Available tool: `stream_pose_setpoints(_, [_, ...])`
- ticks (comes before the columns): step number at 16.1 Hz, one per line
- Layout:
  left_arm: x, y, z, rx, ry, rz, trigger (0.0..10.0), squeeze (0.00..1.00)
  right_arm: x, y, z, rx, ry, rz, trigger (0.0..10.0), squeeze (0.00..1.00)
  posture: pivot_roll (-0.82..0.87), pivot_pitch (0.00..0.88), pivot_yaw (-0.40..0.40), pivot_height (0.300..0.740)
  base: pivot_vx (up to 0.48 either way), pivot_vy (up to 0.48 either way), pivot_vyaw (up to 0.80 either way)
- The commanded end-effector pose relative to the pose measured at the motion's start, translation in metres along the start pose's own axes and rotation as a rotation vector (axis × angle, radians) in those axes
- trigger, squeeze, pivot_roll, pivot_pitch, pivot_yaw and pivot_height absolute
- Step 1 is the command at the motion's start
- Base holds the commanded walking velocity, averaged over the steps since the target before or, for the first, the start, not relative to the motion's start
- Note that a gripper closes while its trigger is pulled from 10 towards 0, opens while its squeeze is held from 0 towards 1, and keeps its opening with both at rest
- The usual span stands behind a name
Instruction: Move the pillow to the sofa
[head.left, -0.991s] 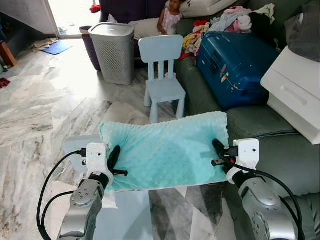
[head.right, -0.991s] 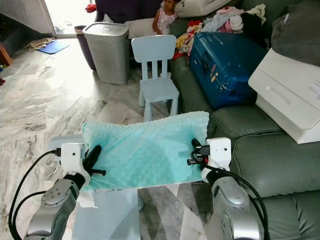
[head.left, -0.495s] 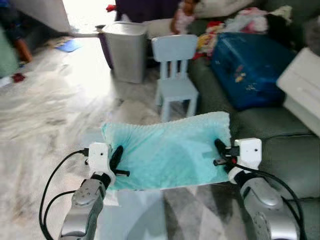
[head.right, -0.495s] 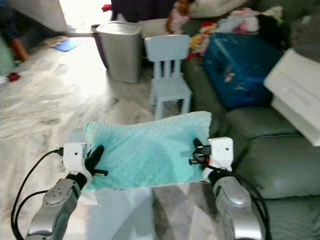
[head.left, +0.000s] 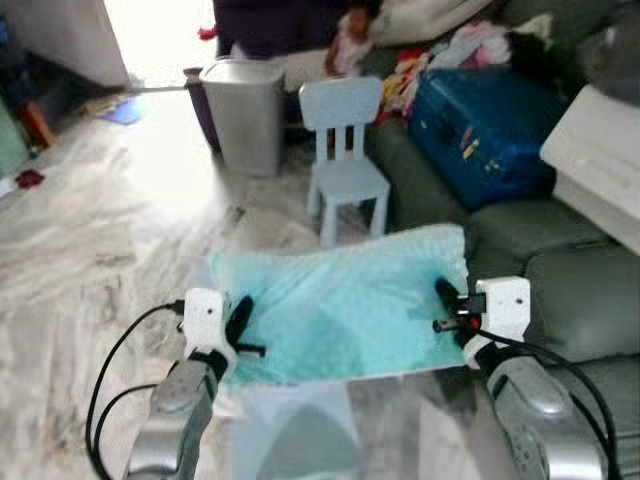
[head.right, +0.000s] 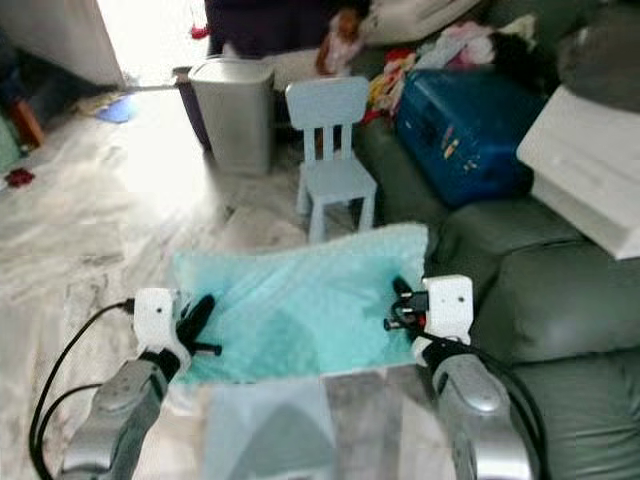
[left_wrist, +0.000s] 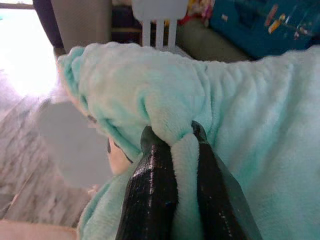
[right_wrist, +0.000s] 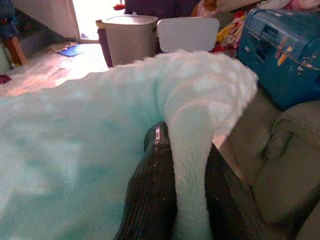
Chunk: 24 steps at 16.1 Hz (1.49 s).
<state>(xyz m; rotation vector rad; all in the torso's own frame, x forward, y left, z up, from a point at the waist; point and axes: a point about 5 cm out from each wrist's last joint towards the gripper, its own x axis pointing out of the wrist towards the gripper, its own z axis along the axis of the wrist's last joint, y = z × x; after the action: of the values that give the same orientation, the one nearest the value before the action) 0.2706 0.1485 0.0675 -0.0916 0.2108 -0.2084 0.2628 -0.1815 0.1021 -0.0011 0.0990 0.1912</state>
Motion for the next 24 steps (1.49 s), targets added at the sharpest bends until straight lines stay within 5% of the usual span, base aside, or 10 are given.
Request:
stream_pose_setpoints(1, [-0.0022, 0.0098, 0.0040, 0.014, -0.014, 0.022, 10.0, 0.00, 0.0030, 0.0072, 0.0066, 0.006, -0.031, 0.022, 10.0, 0.00, -0.16, 0.000, 0.021, 0.740, 0.000, 0.461, 0.00])
stream_pose_setpoints(8, [0.0000, 0.0065, 0.0082, 0.021, -0.029, 0.003, 10.0, 0.00, 0.0032, 0.0066, 0.0065, 0.010, -0.025, 0.011, 10.0, 0.00, -0.17, 0.000, 0.026, 0.740, 0.000, 0.000, 0.00])
stream_pose_setpoints(24, [0.0036, 0.0082, 0.0049, -0.043, -0.005, 0.041, 10.0, 0.00, 0.0047, 0.0037, 0.0072, 0.001, -0.012, 0.010, 10.0, 0.00, -0.17, 0.000, 0.018, 0.740, 0.000, 0.000, -0.80])
